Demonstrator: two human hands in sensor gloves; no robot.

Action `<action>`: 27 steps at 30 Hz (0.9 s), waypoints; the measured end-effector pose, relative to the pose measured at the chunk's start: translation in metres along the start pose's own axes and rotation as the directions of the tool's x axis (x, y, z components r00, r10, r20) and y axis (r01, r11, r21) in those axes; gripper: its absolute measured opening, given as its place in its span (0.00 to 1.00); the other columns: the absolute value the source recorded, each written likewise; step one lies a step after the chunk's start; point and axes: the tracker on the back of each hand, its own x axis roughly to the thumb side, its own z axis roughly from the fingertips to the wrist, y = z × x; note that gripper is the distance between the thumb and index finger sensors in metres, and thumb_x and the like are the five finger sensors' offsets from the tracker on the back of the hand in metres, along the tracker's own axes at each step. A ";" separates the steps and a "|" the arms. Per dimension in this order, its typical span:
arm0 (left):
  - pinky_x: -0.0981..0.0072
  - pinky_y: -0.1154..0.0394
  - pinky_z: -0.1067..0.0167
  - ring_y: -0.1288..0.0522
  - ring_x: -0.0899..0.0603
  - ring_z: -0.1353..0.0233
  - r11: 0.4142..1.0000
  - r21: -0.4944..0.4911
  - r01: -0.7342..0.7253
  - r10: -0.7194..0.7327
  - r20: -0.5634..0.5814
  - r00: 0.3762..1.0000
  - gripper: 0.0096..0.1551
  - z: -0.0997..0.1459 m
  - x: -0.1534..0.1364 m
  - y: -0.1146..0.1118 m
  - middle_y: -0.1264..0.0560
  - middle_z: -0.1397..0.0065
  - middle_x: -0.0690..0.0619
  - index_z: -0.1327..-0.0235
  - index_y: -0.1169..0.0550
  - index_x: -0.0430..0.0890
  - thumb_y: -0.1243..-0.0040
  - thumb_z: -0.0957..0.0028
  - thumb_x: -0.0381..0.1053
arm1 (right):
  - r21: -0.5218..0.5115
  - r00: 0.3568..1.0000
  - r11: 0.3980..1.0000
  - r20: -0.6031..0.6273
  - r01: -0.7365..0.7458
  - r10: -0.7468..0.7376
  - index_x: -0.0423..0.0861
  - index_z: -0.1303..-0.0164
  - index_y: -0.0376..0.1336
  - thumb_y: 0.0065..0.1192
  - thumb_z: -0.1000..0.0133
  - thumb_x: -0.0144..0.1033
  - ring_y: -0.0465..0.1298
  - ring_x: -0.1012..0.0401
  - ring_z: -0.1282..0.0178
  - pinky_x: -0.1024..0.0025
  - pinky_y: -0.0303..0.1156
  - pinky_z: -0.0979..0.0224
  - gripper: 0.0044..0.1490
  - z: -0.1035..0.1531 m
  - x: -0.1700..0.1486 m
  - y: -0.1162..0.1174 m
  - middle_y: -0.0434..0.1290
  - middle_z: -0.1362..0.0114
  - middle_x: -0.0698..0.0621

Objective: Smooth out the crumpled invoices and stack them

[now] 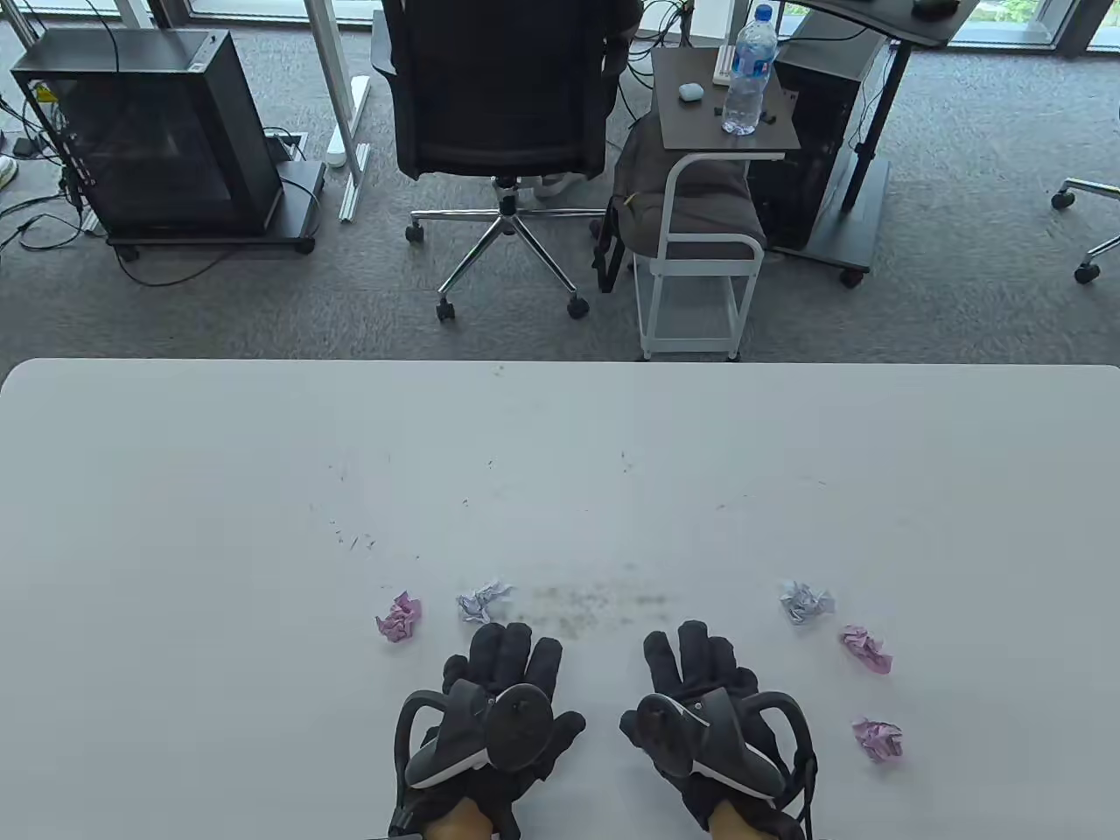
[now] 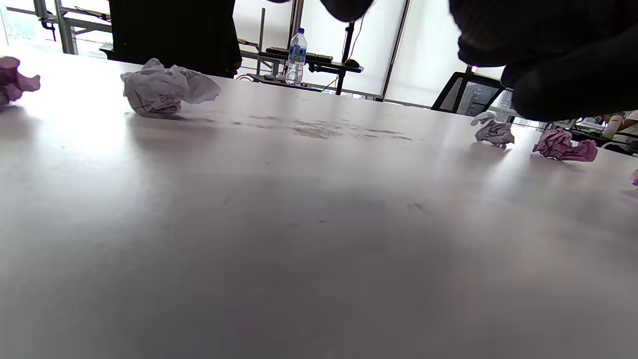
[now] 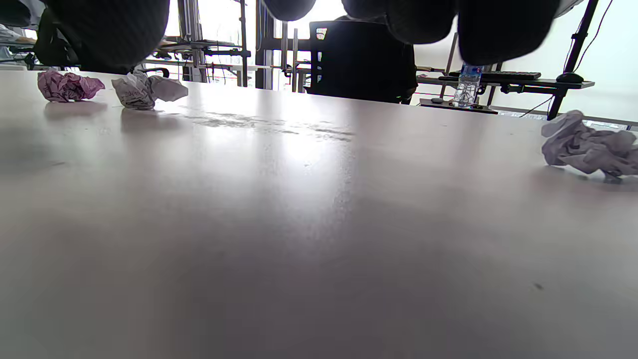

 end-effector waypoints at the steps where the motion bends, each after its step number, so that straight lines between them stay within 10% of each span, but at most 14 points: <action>1: 0.19 0.50 0.34 0.60 0.21 0.18 1.000 0.001 0.001 -0.001 0.000 1.000 0.46 0.000 0.000 0.000 0.57 0.17 0.36 0.16 0.45 0.42 0.50 0.37 0.67 | 0.001 1.000 1.000 0.000 0.001 -0.001 0.46 0.20 0.40 0.53 0.43 0.66 0.54 0.32 0.24 0.33 0.64 0.33 0.54 0.000 0.000 0.000 0.41 0.18 0.29; 19: 0.27 0.43 0.32 0.58 0.19 0.21 0.992 -0.108 -0.063 0.048 -0.135 0.990 0.43 -0.008 -0.012 -0.014 0.63 0.20 0.35 0.17 0.45 0.38 0.47 0.36 0.59 | 0.034 0.997 0.997 -0.013 0.070 -0.070 0.44 0.20 0.40 0.55 0.42 0.63 0.56 0.32 0.25 0.34 0.65 0.33 0.52 0.002 -0.005 0.002 0.43 0.18 0.28; 27: 0.44 0.30 0.38 0.37 0.26 0.28 0.990 -0.069 -0.120 0.094 -0.295 0.951 0.42 -0.047 -0.039 -0.003 0.69 0.24 0.33 0.19 0.54 0.39 0.49 0.34 0.53 | 0.040 0.994 0.993 -0.013 0.109 -0.109 0.44 0.20 0.40 0.55 0.41 0.62 0.56 0.33 0.25 0.35 0.66 0.33 0.52 0.001 -0.007 0.002 0.43 0.18 0.28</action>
